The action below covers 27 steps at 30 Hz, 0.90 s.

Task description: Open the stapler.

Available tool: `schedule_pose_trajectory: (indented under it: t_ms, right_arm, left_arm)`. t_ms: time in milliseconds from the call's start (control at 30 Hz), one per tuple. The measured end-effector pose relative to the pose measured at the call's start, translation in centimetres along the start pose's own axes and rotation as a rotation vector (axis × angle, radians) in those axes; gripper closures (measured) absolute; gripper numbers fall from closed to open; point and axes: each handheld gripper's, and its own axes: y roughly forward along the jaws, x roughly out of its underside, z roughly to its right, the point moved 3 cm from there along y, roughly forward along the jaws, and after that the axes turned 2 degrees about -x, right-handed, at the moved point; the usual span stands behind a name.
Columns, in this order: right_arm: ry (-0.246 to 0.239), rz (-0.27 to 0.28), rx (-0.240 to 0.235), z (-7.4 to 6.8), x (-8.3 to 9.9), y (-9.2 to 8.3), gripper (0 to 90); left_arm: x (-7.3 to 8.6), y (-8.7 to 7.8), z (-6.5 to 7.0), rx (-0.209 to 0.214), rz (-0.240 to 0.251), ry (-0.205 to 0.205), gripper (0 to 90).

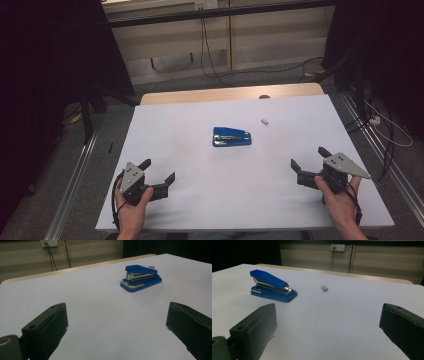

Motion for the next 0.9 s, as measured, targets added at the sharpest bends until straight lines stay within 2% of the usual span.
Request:
schedule_pose_trajectory:
  t_ms: [467,533,733,900]
  right_arm:
    - [-0.003,-0.023,-0.024,-0.09,0.18,0.41,1.5]
    - [-0.006,-0.030,-0.037,-0.09,0.27,0.59,1.6]
    - [-0.013,-0.045,-0.048,-0.39,0.35,0.72,1.8]
    - [-0.016,-0.032,-0.076,-0.76,0.29,1.00,1.4]
  left_arm:
    - [0.16,0.13,-0.38,-0.007,-0.012,-0.019,3.9]
    - [0.21,0.28,-0.46,-0.020,-0.018,-0.019,3.9]
    - [0.18,0.63,-0.34,-0.009,-0.023,-0.016,3.9]
    - [0.29,0.48,-0.26,-0.008,-0.027,-0.008,3.9]
